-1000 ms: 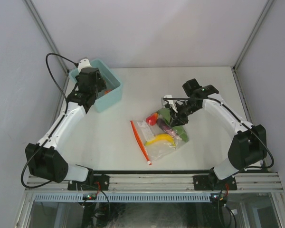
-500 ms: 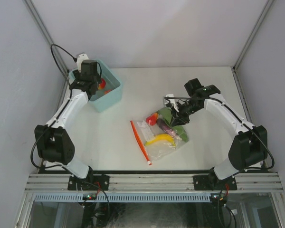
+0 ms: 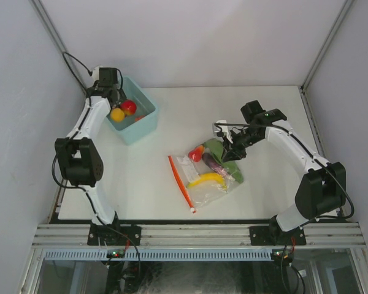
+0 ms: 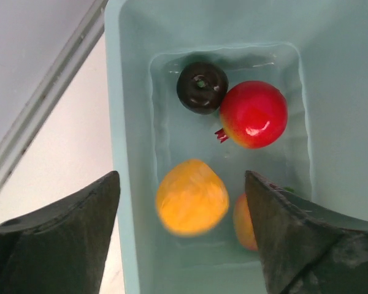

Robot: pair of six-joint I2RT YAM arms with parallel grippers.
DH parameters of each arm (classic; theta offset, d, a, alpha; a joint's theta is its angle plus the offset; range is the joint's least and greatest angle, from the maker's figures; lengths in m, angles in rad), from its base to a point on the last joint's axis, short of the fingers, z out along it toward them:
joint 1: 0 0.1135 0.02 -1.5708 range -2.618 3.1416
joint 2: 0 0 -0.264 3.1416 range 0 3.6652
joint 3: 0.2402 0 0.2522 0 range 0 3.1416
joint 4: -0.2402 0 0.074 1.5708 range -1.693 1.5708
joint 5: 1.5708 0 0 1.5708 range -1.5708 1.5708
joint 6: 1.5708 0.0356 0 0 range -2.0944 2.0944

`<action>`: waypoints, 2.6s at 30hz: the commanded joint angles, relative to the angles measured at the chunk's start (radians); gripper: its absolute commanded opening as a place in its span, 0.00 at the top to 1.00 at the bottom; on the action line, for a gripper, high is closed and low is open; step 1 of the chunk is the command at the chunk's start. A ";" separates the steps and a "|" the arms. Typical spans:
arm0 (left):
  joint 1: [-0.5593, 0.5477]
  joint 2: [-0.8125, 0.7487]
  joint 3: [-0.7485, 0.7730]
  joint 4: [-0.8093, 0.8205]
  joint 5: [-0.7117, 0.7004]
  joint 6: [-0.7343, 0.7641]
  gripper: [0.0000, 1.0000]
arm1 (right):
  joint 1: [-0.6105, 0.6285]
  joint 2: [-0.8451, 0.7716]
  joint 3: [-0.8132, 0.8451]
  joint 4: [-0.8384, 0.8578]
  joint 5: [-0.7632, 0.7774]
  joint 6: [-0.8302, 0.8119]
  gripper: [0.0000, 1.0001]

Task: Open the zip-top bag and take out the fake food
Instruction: Place the fake fruit in the bin, then pick up the fake fruit from the zipper food storage bag.

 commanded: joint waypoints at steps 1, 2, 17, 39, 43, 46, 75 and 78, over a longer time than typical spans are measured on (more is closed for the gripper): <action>0.056 0.029 0.087 -0.076 0.091 -0.065 0.06 | -0.010 -0.019 -0.007 -0.001 -0.030 -0.024 0.86; 0.067 0.028 0.086 -0.075 0.114 -0.075 0.01 | -0.011 -0.019 -0.007 0.000 -0.030 -0.025 0.86; 0.102 -0.200 -0.121 0.112 0.303 -0.025 0.00 | -0.018 -0.028 -0.007 -0.009 -0.054 -0.040 0.86; -0.049 -0.920 -0.854 0.647 0.980 -0.005 0.00 | -0.047 -0.110 -0.045 0.028 -0.192 -0.054 0.85; -0.168 -1.015 -0.922 0.655 0.911 0.037 0.00 | -0.056 -0.128 -0.057 0.041 -0.226 -0.054 0.85; -0.226 -1.078 -0.963 0.663 0.876 0.047 0.00 | -0.064 -0.148 -0.073 0.057 -0.252 -0.055 0.85; -0.293 -1.237 -1.407 1.074 1.010 -0.169 0.03 | -0.046 -0.198 -0.321 0.067 -0.299 -0.534 0.58; -0.332 -1.245 -1.437 1.067 0.959 -0.119 0.09 | -0.013 -0.203 -0.340 0.136 -0.244 -0.476 0.58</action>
